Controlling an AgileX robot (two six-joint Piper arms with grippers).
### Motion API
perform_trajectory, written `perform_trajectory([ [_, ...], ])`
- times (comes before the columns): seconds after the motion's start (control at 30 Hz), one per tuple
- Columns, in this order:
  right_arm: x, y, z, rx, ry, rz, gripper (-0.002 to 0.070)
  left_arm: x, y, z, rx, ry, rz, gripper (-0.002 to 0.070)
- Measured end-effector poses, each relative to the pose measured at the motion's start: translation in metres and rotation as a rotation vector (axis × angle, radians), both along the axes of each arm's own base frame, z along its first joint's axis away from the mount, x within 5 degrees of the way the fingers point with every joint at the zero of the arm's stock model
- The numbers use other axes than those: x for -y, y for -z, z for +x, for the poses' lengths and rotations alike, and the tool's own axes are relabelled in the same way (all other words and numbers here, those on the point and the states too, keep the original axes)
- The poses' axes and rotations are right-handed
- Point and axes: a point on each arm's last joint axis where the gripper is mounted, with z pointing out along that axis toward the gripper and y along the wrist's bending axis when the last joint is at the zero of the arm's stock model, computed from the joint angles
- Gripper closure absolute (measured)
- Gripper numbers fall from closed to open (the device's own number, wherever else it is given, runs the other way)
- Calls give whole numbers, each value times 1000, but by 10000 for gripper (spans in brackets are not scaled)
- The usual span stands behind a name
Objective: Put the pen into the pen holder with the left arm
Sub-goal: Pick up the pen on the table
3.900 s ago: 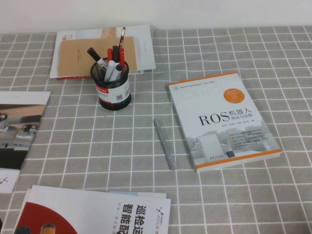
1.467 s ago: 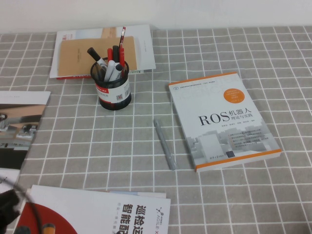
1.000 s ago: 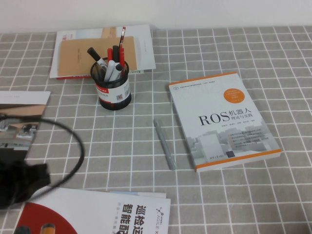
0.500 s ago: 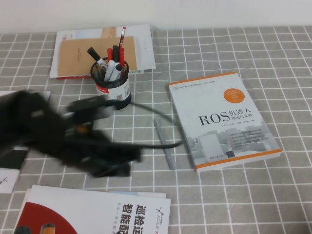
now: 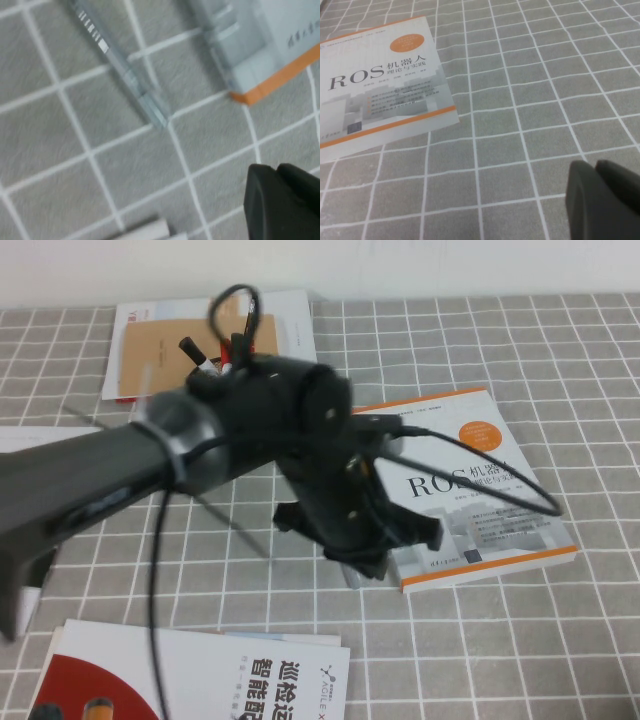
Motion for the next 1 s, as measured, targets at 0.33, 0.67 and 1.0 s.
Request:
perform_trajectory([
  [0.33, 0, 0, 0, 0, 0, 0, 691, 11, 9, 23, -4, 151, 55, 513],
  [0.67, 0, 0, 0, 0, 0, 0, 691, -16, 16, 52, -6, -120, 96, 428],
  [1.0, 0, 0, 0, 0, 0, 0, 691, -18, 45, 68, -45, -185, 134, 426],
])
